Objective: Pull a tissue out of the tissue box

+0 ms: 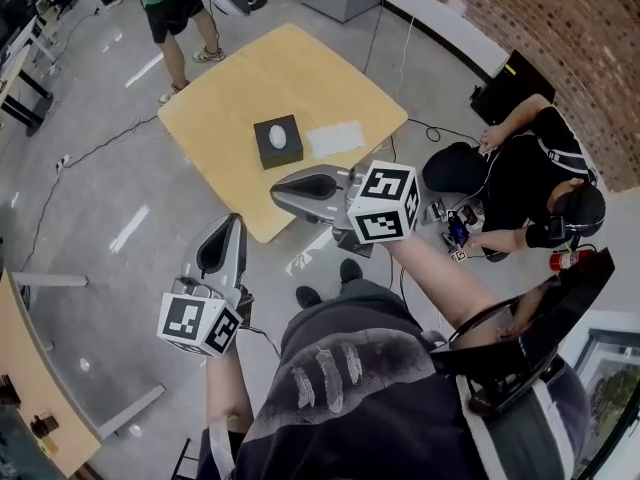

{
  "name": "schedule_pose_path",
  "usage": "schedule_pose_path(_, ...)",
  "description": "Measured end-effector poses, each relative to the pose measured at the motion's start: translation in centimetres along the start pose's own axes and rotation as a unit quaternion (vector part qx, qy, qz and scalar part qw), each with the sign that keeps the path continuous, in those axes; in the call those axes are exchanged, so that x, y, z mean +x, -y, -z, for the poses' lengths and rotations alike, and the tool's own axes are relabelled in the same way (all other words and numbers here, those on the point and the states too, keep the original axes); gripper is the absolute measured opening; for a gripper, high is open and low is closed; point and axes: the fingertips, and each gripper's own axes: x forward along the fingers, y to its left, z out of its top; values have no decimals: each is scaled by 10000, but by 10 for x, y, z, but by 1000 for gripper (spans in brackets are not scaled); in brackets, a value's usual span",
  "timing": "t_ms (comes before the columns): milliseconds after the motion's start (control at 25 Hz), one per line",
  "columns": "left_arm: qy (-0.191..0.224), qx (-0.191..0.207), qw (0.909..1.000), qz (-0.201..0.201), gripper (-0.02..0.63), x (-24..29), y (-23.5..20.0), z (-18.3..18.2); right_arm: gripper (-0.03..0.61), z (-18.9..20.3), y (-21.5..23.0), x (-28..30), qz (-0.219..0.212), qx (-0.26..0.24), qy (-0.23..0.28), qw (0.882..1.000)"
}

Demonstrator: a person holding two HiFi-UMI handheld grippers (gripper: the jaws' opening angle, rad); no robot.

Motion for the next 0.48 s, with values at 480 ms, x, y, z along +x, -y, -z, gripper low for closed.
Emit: schedule_pose_path(480, -38, 266, 9996, -94, 3, 19, 57, -9, -2, -9, -9, -55, -246, -160, 221, 9993)
